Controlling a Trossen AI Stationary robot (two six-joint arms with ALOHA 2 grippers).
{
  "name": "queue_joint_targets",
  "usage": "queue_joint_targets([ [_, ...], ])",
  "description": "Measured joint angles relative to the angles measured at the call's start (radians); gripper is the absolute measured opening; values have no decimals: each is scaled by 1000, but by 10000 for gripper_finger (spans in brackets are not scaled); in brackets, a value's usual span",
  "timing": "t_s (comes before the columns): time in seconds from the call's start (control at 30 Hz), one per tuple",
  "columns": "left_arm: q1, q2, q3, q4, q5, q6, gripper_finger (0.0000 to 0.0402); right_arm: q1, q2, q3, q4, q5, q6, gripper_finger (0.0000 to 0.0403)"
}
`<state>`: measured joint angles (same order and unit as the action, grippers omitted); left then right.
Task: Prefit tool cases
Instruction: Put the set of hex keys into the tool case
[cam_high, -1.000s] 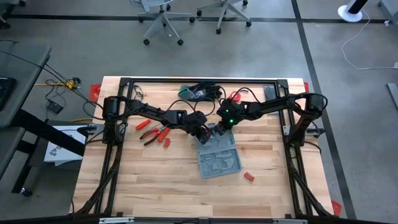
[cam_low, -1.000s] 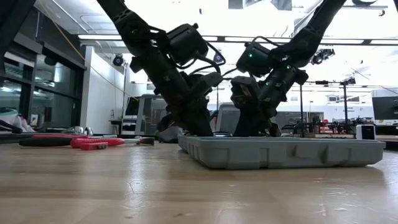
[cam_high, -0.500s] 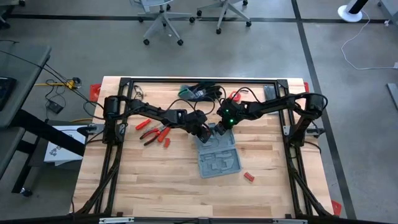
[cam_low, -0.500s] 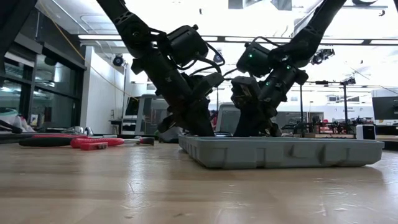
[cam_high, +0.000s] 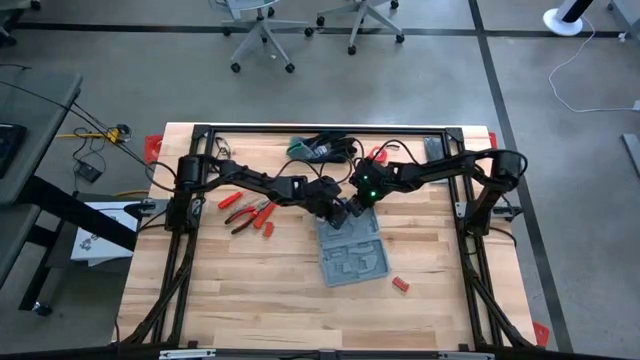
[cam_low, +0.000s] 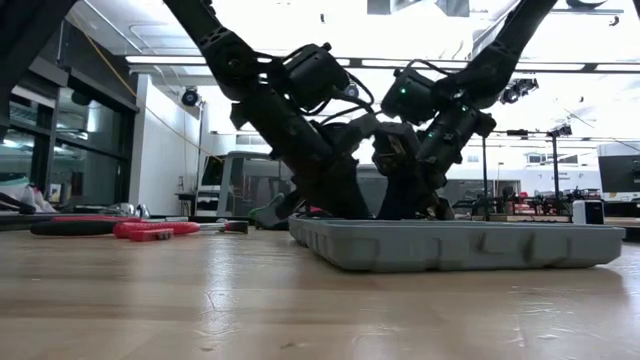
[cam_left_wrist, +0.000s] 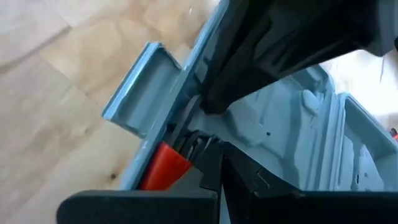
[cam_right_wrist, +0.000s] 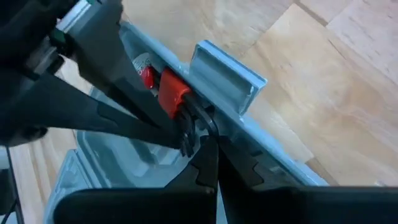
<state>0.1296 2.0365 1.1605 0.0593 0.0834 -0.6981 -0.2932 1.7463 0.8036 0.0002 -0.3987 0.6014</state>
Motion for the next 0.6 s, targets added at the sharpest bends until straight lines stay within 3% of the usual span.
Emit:
queue_joint_targets([
  [0.2, 3, 0, 0, -22, -16, 24, 0, -11, -76, 1, -47, 34, -31, 0],
  [0.6, 4, -61, 4, -61, -3, 86, 0, -21, -55, 0, -57, 104, -31, 0],
])
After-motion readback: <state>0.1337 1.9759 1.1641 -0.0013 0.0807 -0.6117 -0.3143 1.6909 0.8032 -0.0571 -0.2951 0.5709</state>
